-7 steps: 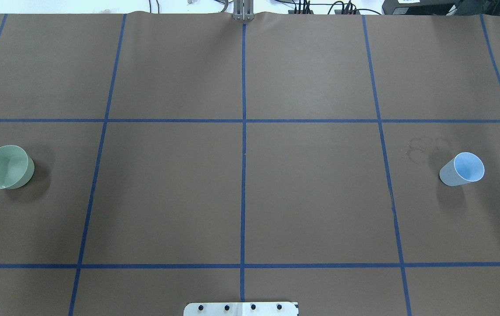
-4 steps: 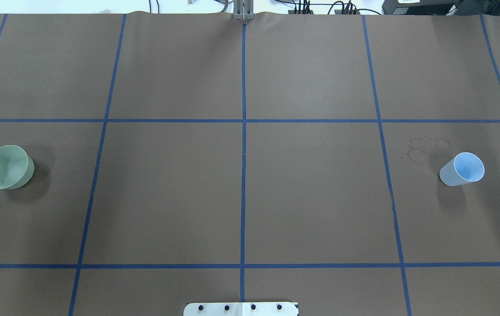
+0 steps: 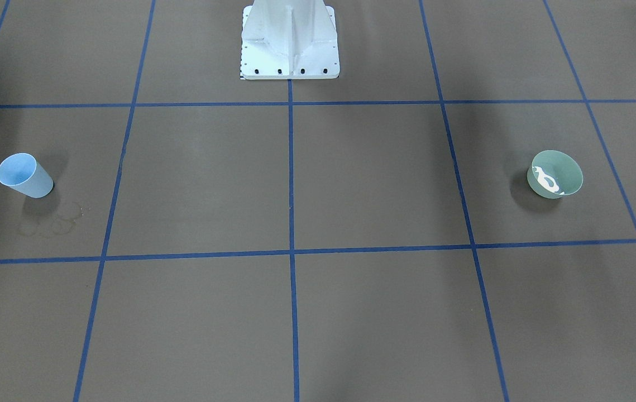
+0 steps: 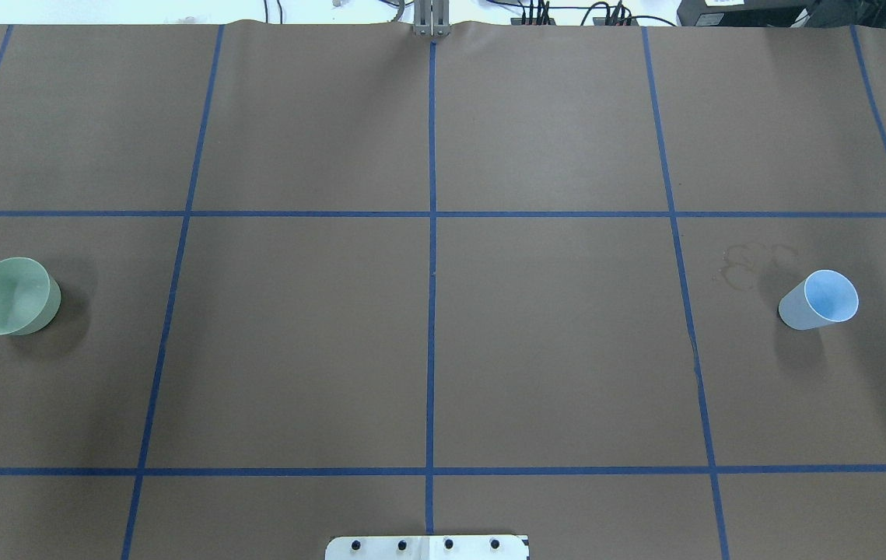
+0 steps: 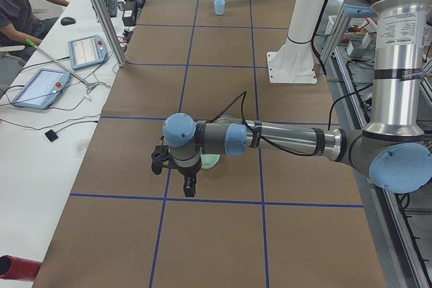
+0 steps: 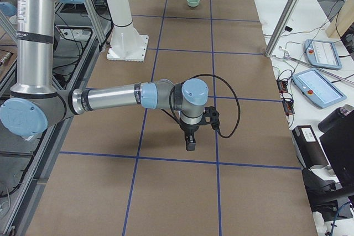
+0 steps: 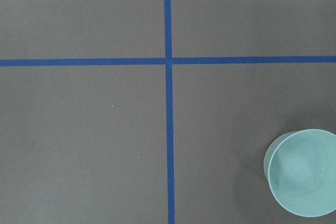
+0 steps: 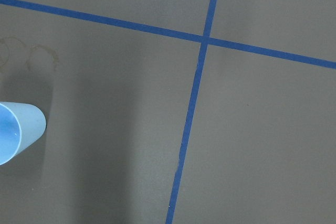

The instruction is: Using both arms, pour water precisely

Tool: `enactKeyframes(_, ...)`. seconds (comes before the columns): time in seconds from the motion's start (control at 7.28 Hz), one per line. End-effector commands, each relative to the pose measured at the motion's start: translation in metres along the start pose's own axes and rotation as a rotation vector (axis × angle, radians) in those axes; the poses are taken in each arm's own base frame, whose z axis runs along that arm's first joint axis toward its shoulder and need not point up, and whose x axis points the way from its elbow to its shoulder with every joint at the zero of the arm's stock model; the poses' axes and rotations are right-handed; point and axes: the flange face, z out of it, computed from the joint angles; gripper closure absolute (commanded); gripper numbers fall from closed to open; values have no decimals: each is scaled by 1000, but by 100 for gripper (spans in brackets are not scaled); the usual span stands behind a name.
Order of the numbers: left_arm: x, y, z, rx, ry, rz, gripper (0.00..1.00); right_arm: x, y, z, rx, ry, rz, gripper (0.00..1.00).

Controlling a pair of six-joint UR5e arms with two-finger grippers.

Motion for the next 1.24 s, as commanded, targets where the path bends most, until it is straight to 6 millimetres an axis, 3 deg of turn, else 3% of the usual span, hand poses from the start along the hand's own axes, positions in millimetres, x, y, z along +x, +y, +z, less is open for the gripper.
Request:
enactKeyframes(0.0,4,1,-2,11,22,10,0,7,1,3,-14,47,7,0)
enactKeyframes(0.27,8,-1,-6,22,19,28,0,19,-4,12,-35,67,23,0)
enactKeyframes(0.69,19,11,-17,39,55,42,0,21,-1,16,1,68,-6,0)
enactKeyframes(1.1,0,46,-1,47,32,53,0,17,0,17,7,18,-10,0)
